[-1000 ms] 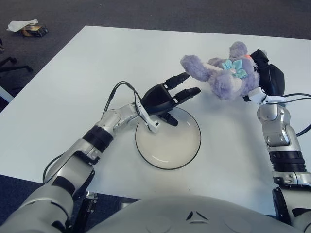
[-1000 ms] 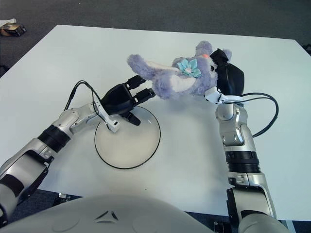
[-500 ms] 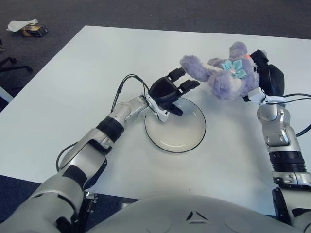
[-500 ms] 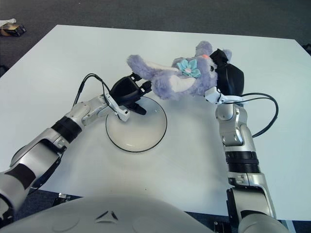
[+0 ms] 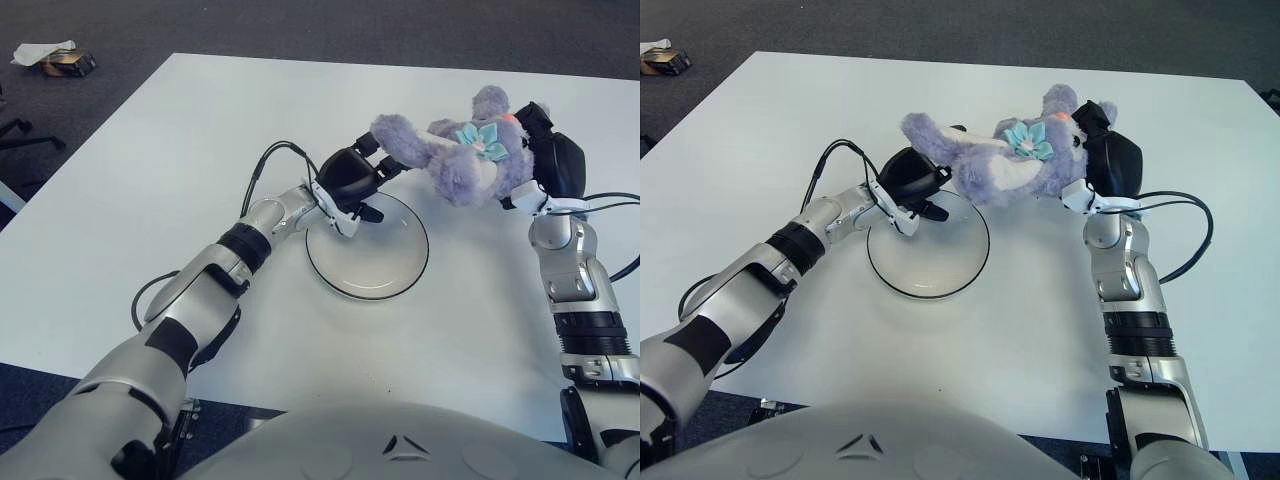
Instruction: Put the doll into the plate.
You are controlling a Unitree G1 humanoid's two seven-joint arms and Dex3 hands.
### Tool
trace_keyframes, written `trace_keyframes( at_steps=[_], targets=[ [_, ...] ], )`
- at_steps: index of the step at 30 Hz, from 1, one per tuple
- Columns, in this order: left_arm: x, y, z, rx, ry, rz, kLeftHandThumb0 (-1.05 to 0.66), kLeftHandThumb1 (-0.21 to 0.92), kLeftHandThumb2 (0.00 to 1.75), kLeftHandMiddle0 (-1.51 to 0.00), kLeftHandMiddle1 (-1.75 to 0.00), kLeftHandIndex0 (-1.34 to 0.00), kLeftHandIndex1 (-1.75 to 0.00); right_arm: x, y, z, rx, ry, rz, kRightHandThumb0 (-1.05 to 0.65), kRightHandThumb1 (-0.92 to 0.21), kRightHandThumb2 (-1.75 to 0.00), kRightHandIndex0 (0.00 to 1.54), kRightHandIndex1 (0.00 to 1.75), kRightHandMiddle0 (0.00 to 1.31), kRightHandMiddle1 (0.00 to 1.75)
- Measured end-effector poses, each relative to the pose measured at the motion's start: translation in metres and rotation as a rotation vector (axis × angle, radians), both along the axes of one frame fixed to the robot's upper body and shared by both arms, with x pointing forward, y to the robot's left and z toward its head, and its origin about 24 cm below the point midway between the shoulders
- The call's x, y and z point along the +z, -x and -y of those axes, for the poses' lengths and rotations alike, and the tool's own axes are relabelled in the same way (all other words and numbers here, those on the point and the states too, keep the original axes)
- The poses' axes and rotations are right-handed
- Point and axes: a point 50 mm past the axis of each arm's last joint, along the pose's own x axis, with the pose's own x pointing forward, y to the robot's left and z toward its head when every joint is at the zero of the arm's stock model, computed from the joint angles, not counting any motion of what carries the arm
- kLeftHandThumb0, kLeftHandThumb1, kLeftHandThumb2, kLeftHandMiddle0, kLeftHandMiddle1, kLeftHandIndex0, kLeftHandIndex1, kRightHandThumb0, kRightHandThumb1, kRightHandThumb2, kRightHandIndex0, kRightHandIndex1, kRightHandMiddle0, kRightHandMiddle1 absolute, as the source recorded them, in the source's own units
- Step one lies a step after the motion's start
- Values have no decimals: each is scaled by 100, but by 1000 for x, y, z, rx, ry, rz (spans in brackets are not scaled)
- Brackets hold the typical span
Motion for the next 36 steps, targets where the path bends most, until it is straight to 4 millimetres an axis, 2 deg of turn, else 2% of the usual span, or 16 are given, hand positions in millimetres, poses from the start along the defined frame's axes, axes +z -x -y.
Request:
trace_keyframes(
  at_steps=[8,21,30,36],
  targets=[
    [-2,-10,4,64,0,32,-83,46,97,0,-21,0,-86,-2,1,1,-1,-6,-7,0,-10,-155,80,169,53,175],
    [-2,-14,6,91,-8,56,-85,45,95,0,-21,0,-83,-6,3,2,-8,-3,-17,0,-10,-156,80,169,53,175],
    [-2,-15,6,101,-9,56,-86,47,92,0,-27,0,-90,-5,3,1,3,-1,-7,0,-10,-156,80,170,53,175],
    [-1,-17,5,116,28,33,-86,49,92,0,-37,0,-95,-6,3,1,4,-1,-8,0,-10,-157,79,173,53,175]
  ],
)
